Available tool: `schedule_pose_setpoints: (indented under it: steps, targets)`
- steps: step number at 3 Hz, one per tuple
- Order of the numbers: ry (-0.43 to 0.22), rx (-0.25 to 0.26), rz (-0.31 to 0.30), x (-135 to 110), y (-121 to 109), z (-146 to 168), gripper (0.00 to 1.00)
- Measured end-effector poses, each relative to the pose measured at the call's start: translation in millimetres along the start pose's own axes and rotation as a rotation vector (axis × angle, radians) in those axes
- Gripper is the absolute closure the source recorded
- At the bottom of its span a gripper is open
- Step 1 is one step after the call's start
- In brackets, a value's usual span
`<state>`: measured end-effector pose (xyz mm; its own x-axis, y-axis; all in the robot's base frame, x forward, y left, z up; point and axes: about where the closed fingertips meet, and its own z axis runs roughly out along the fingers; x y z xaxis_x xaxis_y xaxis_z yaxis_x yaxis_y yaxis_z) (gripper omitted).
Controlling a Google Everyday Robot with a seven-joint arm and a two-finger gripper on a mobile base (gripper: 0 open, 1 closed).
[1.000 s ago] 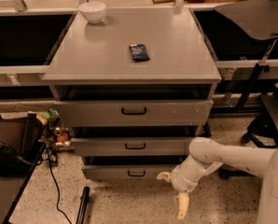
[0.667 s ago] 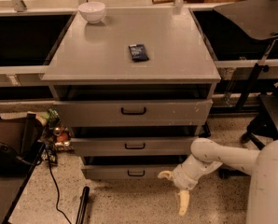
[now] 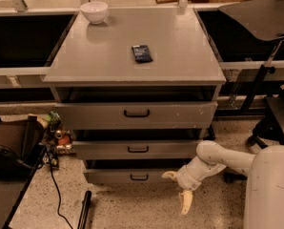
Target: Open bottom drawer
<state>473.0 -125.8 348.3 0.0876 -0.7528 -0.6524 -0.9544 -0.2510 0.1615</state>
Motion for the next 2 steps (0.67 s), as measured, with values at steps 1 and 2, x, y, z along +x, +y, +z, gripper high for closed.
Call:
schedule_pose_setpoints:
  steps: [1,2]
  targets:
    - [0.036,0.076,-0.040,16,-15,3,0.00]
    - [0.072,0.142,-0.101,46,-40,11,0.00]
